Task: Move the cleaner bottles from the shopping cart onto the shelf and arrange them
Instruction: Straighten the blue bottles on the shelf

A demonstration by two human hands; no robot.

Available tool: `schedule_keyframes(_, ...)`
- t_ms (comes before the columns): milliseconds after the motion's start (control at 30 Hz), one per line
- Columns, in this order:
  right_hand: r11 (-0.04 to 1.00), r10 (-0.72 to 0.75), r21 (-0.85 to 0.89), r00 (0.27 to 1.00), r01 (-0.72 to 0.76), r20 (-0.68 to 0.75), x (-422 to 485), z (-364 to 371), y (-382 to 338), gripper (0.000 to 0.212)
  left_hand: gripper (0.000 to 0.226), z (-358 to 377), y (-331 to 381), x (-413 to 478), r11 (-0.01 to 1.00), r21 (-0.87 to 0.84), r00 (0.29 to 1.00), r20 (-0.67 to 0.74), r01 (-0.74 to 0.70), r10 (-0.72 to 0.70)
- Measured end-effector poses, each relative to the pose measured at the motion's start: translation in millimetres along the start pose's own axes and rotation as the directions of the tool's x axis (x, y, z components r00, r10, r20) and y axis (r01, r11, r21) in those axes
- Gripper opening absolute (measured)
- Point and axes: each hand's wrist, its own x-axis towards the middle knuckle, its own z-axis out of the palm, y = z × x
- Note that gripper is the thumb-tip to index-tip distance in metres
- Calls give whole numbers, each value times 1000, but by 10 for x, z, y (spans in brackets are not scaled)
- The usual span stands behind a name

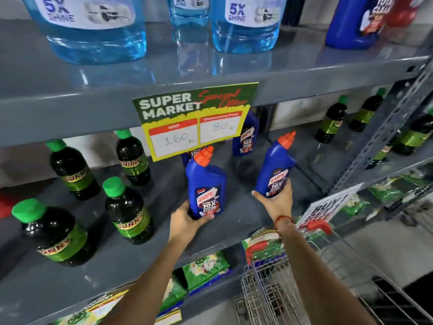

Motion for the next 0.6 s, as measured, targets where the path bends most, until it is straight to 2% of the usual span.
schedule_keyframes(233,999,-28,44,999,29,-22,-49,5,-74,98,54,4,6,-9,1000,-4,1000,12,22,-21)
schedule_keyframes(433,1000,-13,26,1000,12,17,-102,-45,-123,99,55,-10,28,-40,1000,5,999,34,22,-22)
schedule_keyframes(533,1000,15,21,1000,-16,24,-166,-89,-74,112,55,-53,73,-101,1000,-10,1000,18,15,-15)
schedule_keyframes(600,999,20,35,1000,-20,6,-324,-137,-89,107,56,-85,59,-171,1000,-26,1000,18,-1,1)
